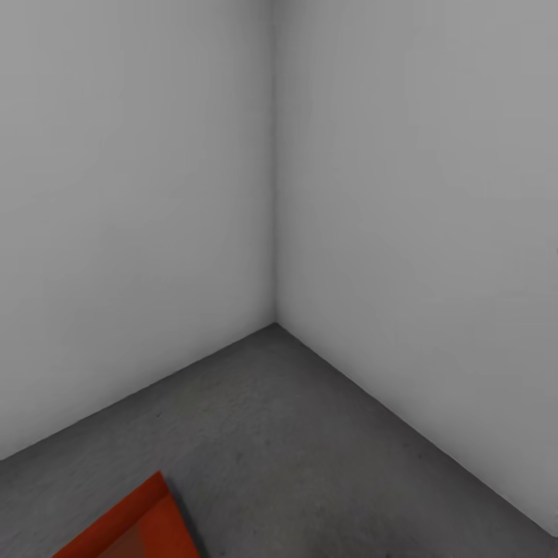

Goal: Move the two storage containers from the living room to the garage. In the garage, place one container on the floor and stack the other container on top of it (either order is fine).

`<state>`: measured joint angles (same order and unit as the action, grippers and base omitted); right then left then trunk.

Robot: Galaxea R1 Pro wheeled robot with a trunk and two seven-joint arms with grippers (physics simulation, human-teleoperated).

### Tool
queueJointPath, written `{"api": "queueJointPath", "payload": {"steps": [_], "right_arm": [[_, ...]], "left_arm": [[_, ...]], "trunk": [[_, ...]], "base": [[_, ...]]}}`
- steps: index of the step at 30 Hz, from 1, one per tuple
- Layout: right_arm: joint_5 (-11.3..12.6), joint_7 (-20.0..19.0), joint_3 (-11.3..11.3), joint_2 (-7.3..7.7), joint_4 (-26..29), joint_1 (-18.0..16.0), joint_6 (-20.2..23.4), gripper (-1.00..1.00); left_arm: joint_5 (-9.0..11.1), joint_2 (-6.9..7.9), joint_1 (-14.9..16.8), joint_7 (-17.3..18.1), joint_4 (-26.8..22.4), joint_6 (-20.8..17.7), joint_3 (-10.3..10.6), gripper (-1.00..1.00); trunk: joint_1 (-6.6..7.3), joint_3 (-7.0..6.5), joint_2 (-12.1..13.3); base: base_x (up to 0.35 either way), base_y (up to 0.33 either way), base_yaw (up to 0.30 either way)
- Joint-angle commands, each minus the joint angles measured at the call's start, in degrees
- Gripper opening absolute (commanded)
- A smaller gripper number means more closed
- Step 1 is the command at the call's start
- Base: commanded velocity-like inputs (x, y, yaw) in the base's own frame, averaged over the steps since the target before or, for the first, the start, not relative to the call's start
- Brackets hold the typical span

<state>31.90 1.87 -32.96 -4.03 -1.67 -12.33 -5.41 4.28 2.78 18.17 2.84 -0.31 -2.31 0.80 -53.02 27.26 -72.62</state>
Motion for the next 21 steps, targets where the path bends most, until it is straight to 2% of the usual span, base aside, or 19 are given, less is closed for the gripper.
{"api": "queueJointPath", "payload": {"steps": [1, 3, 4, 8, 21], "right_arm": [[0.4, 0.0, -0.5, -0.04, -0.2, -0.1, -0.2, 1.0], [0.4, 0.0, -0.5, 0.01, -0.2, -0.1, -0.3, 1.0], [0.4, -0.3, -0.5, 1.12, -0.2, -0.1, -0.3, 1.0], [0.6, -0.6, -0.5, 2.52, -0.2, -0.1, -0.4, 1.0], [0.3, -0.6, -0.5, 2.68, -0.2, -0.1, -0.5, 1.0]], "left_arm": [[0.4, 0.03, 0.0, 0.2, 0.0, -0.2, 0.1, 1.0], [0.4, 0.03, 0.0, 0.2, 0.0, -0.2, 0.1, 1.0], [0.4, 0.03, 0.0, 0.2, 0.0, -0.2, 0.1, 1.0], [0.4, 0.03, 0.0, 0.3, 0.0, -0.2, 0.1, 1.0], [0.5, 0.03, 0.0, 0.3, 0.0, -0.2, 0.1, 1.0]], "trunk": [[0.0, 0.05, 0.0], [0.0, 0.05, 0.0], [0.0, 0.05, 0.0], [0.0, 0.05, 0.0], [0.0, 0.05, 0.0]], "base": [[0.0, 0.0, -0.269], [0.0, 0.0, -0.277], [0.0, 0.0, -0.285], [0.0, 0.0, -0.286], [0.0, 0.0, -0.213]]}}
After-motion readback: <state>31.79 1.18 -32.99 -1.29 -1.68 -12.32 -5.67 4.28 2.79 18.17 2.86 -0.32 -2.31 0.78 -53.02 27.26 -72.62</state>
